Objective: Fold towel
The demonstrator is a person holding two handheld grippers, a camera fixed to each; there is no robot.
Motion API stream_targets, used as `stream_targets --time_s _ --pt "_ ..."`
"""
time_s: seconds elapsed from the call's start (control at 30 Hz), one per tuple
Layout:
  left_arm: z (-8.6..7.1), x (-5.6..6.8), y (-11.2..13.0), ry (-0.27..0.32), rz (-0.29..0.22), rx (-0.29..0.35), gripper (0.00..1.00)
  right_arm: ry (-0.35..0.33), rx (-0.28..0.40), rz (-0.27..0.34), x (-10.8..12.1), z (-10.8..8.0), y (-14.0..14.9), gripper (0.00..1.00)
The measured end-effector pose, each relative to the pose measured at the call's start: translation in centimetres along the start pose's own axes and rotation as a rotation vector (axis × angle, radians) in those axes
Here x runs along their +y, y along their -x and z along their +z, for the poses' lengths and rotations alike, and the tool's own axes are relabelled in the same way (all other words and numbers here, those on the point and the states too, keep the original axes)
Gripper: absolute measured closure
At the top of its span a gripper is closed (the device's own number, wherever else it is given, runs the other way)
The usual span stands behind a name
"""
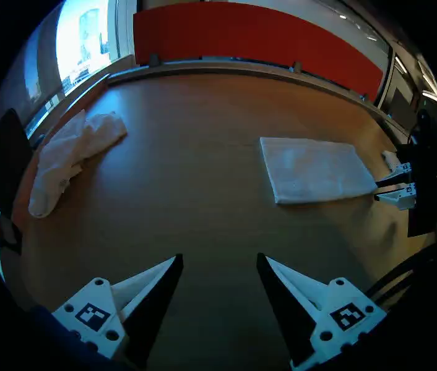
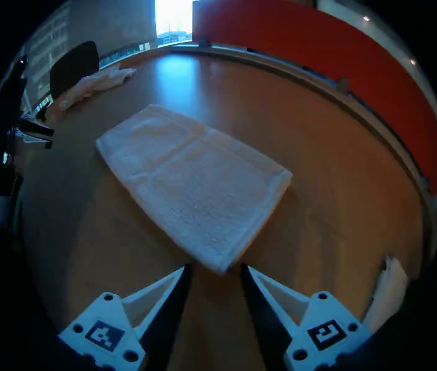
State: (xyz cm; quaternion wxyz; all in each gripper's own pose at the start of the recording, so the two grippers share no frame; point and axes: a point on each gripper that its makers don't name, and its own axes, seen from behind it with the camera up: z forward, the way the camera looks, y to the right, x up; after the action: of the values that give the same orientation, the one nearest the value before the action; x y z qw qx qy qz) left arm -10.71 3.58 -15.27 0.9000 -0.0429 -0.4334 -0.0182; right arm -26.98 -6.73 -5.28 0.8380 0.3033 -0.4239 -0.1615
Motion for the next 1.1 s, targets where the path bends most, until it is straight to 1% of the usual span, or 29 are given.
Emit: stream_targets --time_s 0.2,0.27,0.33,0.4,0.6,0.7,0.9,1.1 --pt "-0.1 0.1 0.1 0.004 0.006 0.002 0.12 -0.017 -0.004 0.012 -0.2 0.2 -0.1 0.7" --pt "-0.2 0.1 0.1 0.006 0.005 0.003 0.12 -0.012 0.0 0.017 0.0 0.1 -0.2 0.77" --pt "-0.2 0.2 0.1 0.007 0.004 0.004 0.12 -0.009 0.004 0.019 0.1 0.1 -0.2 0.87" --pt "-0.1 0.3 0.0 0.008 0.003 0.004 0.12 -0.007 0.006 0.019 0.2 0.1 -0.2 0.95" --pt "-0.1 0.4 -0.1 0.01 0.004 0.005 0.12 0.004 0.023 0.014 0.2 -0.5 -0.6 0.95" --pt "-0.1 0.5 -0.2 0.012 0.003 0.007 0.13 0.017 0.037 0.008 0.4 -1.2 -1.2 0.95" --pt "-0.1 0.6 -0.7 0.016 0.001 0.013 0.13 0.047 0.074 -0.013 1.1 -3.3 -3.0 0.95" --pt "-0.1 0.7 -1.0 0.018 -0.001 0.019 0.12 0.084 0.108 -0.05 2.0 -5.8 -5.2 0.95"
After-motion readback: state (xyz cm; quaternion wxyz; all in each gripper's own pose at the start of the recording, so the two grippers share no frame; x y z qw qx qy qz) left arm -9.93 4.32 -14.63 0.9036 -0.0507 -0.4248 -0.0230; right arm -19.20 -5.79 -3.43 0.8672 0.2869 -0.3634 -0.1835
